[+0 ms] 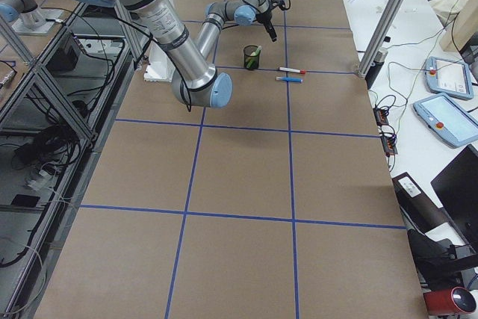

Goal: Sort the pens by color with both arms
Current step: 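Move the right gripper over the pen cup while the left arm withdraws, then lower the right gripper into the cup onto the green highlighter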

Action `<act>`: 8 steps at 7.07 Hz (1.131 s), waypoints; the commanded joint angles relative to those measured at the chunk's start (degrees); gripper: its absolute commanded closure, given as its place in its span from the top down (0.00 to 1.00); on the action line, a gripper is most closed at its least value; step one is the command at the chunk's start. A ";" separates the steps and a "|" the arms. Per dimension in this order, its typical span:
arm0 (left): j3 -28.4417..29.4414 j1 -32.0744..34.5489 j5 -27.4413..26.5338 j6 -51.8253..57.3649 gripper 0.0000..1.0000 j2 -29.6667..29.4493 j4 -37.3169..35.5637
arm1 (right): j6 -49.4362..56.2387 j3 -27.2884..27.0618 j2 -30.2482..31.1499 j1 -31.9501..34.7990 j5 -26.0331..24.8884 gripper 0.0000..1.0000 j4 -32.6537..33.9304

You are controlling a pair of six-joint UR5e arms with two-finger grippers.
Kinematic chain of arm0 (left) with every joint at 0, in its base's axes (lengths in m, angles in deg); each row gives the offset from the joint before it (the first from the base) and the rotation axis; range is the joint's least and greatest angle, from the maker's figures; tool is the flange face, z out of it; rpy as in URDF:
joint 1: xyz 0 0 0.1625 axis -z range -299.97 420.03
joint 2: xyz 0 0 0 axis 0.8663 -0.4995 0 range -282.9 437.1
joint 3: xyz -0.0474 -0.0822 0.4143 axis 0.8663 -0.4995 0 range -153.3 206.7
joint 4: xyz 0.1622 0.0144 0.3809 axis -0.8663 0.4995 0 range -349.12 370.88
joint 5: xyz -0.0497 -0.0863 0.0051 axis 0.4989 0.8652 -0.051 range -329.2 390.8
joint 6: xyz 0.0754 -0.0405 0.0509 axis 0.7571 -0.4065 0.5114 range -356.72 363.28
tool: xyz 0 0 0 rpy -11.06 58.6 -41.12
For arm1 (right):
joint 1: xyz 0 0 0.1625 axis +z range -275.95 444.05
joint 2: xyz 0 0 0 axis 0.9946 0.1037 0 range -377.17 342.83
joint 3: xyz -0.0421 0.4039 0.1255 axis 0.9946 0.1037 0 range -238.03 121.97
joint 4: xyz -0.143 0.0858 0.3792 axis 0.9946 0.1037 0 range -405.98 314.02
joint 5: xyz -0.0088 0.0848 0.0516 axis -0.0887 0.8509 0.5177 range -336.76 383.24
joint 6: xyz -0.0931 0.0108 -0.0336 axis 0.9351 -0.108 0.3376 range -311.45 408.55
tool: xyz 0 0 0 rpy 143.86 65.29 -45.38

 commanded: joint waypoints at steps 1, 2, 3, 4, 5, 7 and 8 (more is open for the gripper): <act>-0.95 0.05 0.13 0.04 0.69 0.96 -0.05 | -0.89 2.73 -0.05 -1.50 -0.90 0.95 0.06; -0.95 0.05 0.14 0.04 0.69 0.96 -0.13 | -0.89 3.00 0.13 -2.12 -0.98 0.90 0.06; -0.95 0.05 0.14 0.04 0.69 0.96 -0.13 | -0.89 3.00 0.22 -2.65 -1.07 0.87 0.06; -0.95 0.05 0.14 0.04 0.69 0.96 -0.13 | -0.80 3.26 0.30 -3.26 -1.07 0.84 0.24; -0.95 0.05 0.14 0.04 0.69 0.96 -0.13 | -0.80 3.35 0.31 -3.79 -1.07 0.81 0.24; -0.95 0.05 0.14 0.04 0.70 0.96 -0.22 | -0.71 3.35 0.48 -4.06 -1.07 0.72 0.24; -0.95 0.05 0.14 0.04 0.70 0.96 -0.22 | -0.19 3.35 0.48 -4.06 -1.07 0.67 0.24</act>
